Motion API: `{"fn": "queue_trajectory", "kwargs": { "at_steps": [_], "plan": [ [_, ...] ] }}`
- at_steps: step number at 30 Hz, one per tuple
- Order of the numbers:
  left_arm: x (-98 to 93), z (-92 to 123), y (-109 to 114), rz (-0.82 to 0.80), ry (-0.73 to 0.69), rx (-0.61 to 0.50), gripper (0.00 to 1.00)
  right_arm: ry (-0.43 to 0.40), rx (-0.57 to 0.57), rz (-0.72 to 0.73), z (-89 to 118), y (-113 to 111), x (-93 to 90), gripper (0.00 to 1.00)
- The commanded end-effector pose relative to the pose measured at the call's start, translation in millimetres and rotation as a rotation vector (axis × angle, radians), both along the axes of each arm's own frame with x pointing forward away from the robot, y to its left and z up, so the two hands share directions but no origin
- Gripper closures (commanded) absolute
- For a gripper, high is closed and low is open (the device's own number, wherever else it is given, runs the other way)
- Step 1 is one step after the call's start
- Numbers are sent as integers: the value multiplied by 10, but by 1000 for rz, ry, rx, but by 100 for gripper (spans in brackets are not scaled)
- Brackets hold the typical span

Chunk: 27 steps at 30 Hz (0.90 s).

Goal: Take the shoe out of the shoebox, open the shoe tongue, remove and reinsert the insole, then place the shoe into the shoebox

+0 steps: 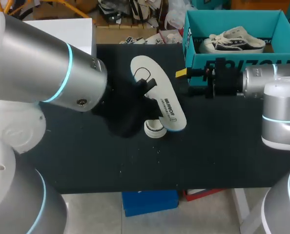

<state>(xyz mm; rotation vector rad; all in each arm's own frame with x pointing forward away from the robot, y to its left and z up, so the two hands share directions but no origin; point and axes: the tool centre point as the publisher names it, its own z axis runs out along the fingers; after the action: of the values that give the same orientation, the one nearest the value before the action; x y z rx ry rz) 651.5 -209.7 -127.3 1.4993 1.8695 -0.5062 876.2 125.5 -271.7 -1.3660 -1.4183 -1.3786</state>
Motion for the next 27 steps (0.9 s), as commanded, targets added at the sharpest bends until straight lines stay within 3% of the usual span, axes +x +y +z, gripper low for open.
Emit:
{"fn": "queue_trajectory", "kwargs": {
  "at_steps": [1, 7, 23, 25, 27],
  "plan": [
    [18, -146, 62, -37, -29, -77, 100, 1, -2, -2, -2, 14, -2, 0],
    [52, -420, 136, -45, 22, 32, 100, 1, -2, -2, -2, 14, -2, 0],
    [52, -420, 136, -45, 22, 32, 100, 1, -2, -2, -2, 14, -2, 0],
    [-2, -475, 65, -137, 39, -52, 100, 1, -2, -2, -2, 14, -2, 0],
    [-27, -544, 33, -159, 44, -34, 100, 1, -2, -2, -2, 14, -2, 0]
  ]
}}
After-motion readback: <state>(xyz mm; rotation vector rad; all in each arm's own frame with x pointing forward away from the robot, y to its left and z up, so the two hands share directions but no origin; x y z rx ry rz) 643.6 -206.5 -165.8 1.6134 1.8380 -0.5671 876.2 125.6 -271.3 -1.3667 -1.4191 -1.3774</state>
